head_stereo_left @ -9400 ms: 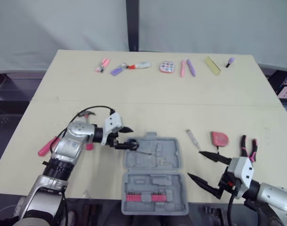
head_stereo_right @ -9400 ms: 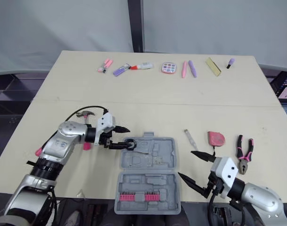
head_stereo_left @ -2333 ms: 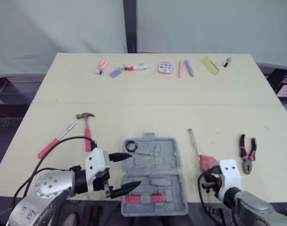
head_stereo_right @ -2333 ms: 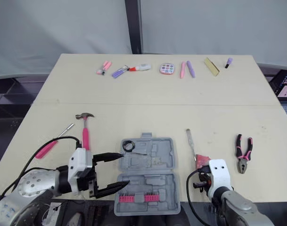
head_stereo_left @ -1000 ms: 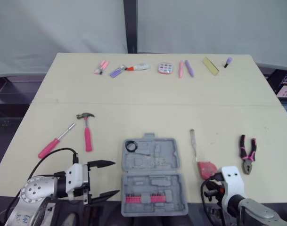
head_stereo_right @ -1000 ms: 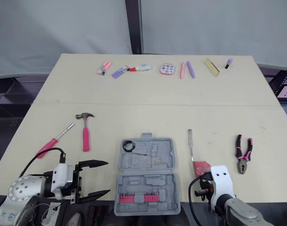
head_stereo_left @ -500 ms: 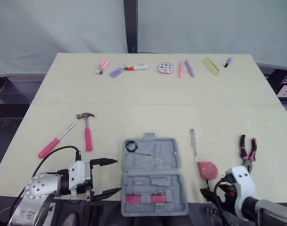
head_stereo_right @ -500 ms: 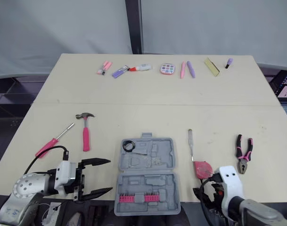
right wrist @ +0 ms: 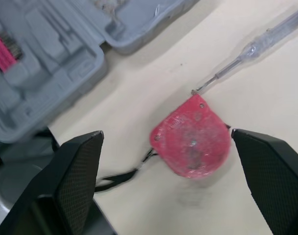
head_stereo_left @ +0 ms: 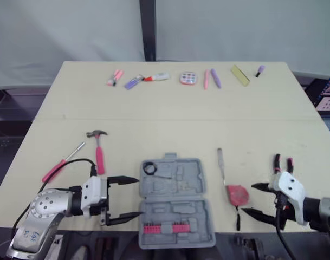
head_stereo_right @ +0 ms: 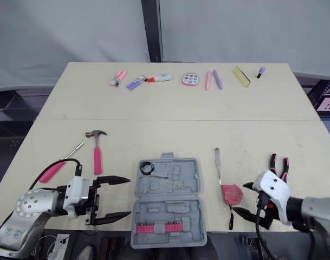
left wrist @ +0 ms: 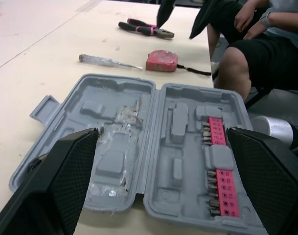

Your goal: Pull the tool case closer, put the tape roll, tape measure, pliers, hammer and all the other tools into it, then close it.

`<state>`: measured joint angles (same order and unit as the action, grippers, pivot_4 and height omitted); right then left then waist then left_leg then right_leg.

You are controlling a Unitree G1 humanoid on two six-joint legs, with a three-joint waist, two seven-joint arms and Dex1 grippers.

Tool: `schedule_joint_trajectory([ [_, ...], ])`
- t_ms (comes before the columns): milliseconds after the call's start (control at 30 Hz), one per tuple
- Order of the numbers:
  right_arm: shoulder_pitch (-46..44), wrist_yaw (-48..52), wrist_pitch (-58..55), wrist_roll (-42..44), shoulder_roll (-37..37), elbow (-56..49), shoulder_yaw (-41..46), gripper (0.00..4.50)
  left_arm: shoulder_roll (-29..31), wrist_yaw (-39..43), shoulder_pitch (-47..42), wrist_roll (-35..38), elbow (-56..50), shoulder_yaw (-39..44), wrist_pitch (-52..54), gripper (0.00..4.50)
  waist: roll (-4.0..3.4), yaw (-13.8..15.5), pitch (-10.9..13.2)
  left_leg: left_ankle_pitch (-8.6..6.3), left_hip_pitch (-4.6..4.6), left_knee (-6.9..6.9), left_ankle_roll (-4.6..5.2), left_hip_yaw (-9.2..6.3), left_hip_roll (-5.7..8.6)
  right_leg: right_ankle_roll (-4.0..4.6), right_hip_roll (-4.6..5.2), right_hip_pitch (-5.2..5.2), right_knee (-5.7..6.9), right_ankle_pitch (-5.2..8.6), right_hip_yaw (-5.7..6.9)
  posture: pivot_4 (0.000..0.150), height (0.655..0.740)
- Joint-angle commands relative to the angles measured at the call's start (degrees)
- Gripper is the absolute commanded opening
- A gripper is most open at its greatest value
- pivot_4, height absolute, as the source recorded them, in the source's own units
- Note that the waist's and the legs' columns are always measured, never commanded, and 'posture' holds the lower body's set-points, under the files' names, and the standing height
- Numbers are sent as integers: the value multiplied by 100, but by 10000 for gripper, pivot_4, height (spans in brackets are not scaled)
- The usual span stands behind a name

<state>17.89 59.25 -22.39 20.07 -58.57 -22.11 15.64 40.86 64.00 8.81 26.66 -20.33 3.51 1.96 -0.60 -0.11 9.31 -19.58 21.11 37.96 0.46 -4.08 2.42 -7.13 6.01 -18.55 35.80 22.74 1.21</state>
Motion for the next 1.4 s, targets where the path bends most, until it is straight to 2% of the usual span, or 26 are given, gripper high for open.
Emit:
schedule_joint_trajectory([
  [33, -504, 471, 952, -530, -224, 777, -496, 44321, 74, 6, -34, 114, -258, 73, 78, 45000, 2, -2, 2, 0, 0, 0, 0, 0, -1, 0, -1, 1, 0, 0, 1, 1500, 7400],
  [300, -1387, 1015, 1972, -1153, -310, 1929, -1382, 44321, 82, -34, -30, 81, -338, 100, 139, 45000, 0, 3, 3, 0, 7, 6, 0, -2, -1, 0, 1, 1, -6, 0, 5, 1500, 7400],
  [600, -1988, 960, 2655, -1560, -50, 2630, -1874, 44321, 109, -88, 45, 82, -410, 145, 199, 45000, -1, 3, 3, 0, 7, 6, -1, -1, -4, 0, -2, 0, -7, 0, 6, 1500, 7400],
  [1333, -2330, 986, 2734, -1816, 283, 2887, -2158, 44321, 42, -8, 330, -56, -87, 210, -202, 45000, -1, 7, 3, -1, 8, 10, -1, -2, -3, 0, -1, 0, -6, 0, 6, 1500, 7400],
  [1400, -2320, 1034, 2716, -1793, 274, 2859, -2165, 39047, 33, 19, 374, -71, -23, 203, -297, 45000, -1, 5, 3, -1, 8, 10, -1, -2, -3, 0, -1, 0, -7, 0, 6, 1500, 7400],
])
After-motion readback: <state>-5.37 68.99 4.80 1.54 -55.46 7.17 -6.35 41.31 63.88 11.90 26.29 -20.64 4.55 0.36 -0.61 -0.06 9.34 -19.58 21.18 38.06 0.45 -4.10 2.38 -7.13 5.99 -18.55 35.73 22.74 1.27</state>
